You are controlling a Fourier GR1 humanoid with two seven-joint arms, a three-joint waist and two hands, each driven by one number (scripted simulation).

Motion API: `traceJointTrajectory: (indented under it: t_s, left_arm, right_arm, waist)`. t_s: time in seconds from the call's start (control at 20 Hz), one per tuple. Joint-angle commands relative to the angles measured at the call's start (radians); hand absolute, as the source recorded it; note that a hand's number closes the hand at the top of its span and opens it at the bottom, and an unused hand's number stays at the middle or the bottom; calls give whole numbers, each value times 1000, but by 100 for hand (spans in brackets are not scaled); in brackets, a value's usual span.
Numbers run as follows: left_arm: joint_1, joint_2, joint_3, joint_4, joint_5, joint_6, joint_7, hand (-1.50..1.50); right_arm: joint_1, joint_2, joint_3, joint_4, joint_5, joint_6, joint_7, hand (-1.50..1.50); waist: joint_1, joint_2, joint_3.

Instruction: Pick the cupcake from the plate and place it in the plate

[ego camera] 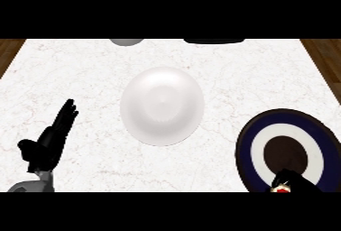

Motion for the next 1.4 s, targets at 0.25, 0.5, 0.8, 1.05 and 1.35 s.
traceJointTrajectory:
  t_s: [0.25,0.5,0.8,1.05,1.35]
  left_arm:
    - [0,-32,-22,-22,-17,15,2,0]
    - [-16,-15,1,21,-10,-11,-27,0]
    - [-21,20,18,-24,11,-44,11,0]
    - [-15,-30,-18,-54,-19,-1,45,0]
    - [-35,-12,-7,16,-28,-26,-14,0]
  right_arm:
    - [286,208,406,-313,580,-125,260,150]
    - [338,207,576,-486,826,-20,337,150]
    - [140,212,765,-506,1100,57,485,150]
    - [1,208,794,-515,1046,160,527,150]
    - [-150,206,743,-452,939,209,555,150]
  waist:
    - [16,10,13]
    - [22,13,13]
    - [36,15,14]
    - [47,18,15]
    - [61,28,13]
